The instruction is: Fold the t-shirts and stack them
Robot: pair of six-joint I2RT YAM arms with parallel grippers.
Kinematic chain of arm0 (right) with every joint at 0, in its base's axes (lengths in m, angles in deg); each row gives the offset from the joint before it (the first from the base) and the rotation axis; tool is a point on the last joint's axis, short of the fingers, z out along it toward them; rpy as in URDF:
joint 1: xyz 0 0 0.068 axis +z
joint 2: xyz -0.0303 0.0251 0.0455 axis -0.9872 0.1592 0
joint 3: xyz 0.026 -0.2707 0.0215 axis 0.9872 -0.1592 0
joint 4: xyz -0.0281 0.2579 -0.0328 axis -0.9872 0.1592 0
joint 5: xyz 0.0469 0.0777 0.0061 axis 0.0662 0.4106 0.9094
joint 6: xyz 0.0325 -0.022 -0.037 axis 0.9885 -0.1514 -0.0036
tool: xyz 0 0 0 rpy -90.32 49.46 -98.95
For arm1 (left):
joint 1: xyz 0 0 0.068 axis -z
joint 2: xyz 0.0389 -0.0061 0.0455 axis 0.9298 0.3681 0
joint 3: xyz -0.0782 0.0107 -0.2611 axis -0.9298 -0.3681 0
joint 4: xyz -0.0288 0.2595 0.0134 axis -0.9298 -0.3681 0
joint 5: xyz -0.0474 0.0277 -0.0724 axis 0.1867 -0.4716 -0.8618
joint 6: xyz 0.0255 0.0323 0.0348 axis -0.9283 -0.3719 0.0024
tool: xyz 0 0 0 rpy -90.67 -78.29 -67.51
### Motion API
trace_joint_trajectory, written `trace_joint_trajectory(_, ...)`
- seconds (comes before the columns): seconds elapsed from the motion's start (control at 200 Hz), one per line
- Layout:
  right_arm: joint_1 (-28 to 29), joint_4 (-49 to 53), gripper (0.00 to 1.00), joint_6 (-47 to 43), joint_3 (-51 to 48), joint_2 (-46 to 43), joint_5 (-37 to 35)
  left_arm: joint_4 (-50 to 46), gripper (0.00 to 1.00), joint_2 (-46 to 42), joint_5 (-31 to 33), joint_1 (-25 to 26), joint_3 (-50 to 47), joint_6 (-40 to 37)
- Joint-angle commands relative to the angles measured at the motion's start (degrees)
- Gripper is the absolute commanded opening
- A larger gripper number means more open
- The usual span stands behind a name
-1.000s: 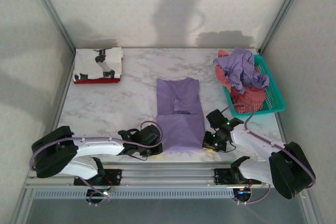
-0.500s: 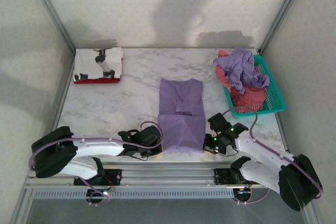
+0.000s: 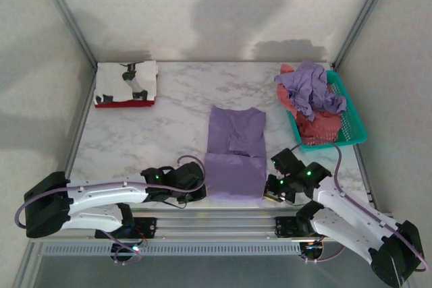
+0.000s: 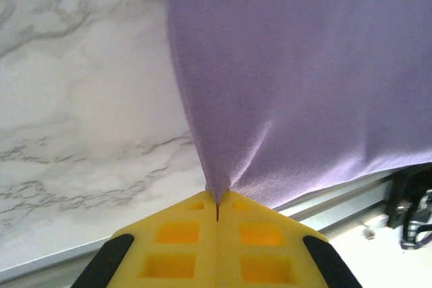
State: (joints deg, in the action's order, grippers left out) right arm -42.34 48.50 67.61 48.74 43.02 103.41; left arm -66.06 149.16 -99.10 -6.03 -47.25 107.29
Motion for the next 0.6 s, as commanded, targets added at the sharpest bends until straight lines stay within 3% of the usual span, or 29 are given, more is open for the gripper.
trace_joint_trajectory(0.0,-0.45,5.5,0.0,-2.42,7.65,2.6,-5.73,-5.93,0.0,-0.04,2.45,-3.45,7.01,-4.6)
trace_joint_trajectory(0.28,-9.12,4.07,0.0,-13.67,20.39,17.34,-5.31,-10.07,0.0,8.19,-3.2,-17.89,21.8,-20.04)
trace_joint_trajectory(0.596,-15.21,2.97,0.0,-18.02,28.71,23.6,-4.18,-9.58,0.0,18.03,-8.29,-24.35,33.39,-27.13)
